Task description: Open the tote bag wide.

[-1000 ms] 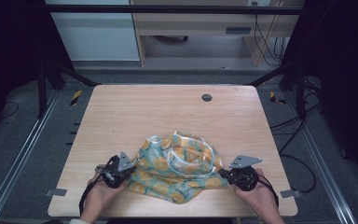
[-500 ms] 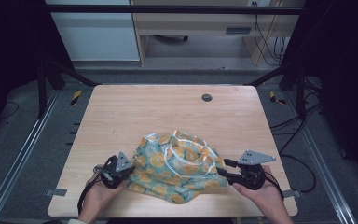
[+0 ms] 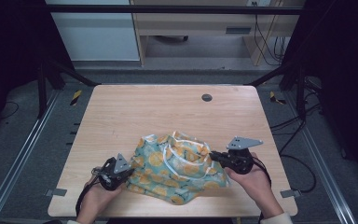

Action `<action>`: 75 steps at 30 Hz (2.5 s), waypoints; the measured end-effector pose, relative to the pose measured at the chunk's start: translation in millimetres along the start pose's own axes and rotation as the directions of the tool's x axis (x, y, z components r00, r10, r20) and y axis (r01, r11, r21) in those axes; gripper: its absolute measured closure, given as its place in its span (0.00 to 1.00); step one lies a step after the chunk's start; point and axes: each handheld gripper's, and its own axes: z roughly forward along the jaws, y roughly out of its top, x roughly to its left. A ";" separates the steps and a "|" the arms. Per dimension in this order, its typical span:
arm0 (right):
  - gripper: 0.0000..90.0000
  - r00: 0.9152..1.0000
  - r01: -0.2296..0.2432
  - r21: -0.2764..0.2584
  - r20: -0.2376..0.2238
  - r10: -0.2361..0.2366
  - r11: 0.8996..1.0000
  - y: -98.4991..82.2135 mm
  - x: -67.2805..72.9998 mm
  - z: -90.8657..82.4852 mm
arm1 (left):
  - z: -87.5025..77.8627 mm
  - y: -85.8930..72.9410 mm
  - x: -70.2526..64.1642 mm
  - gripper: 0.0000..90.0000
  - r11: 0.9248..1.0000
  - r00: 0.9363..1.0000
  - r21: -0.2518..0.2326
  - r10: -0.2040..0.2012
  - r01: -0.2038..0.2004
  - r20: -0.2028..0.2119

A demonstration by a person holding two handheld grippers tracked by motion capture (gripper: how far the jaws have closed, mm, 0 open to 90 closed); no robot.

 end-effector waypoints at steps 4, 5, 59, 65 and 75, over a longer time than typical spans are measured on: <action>0.99 0.996 0.060 -0.102 -0.061 -0.066 0.993 6.7 22.7 -20.1 | -15.3 3.8 -0.8 0.64 0.999 0.999 -0.035 -0.024 0.023 -0.022; 0.99 0.993 0.073 -0.113 -0.081 -0.082 0.991 7.0 28.5 -23.5 | -19.5 5.5 -0.1 0.54 0.998 0.999 -0.045 -0.042 0.041 -0.019; 0.99 0.954 0.192 0.026 -0.242 -0.180 0.981 -35.6 76.1 9.7 | -65.8 64.0 -28.1 1.00 0.958 0.997 -0.282 0.063 -0.048 0.043; 0.99 0.962 0.199 0.128 -0.213 -0.169 0.972 -42.0 73.4 25.6 | -51.7 17.5 -33.3 1.00 0.975 0.993 -0.213 0.077 -0.056 0.089; 0.72 0.969 0.176 0.097 -0.193 -0.155 0.980 -32.5 71.4 13.1 | -34.1 -5.1 -26.0 1.00 0.986 0.993 -0.138 0.100 -0.090 0.064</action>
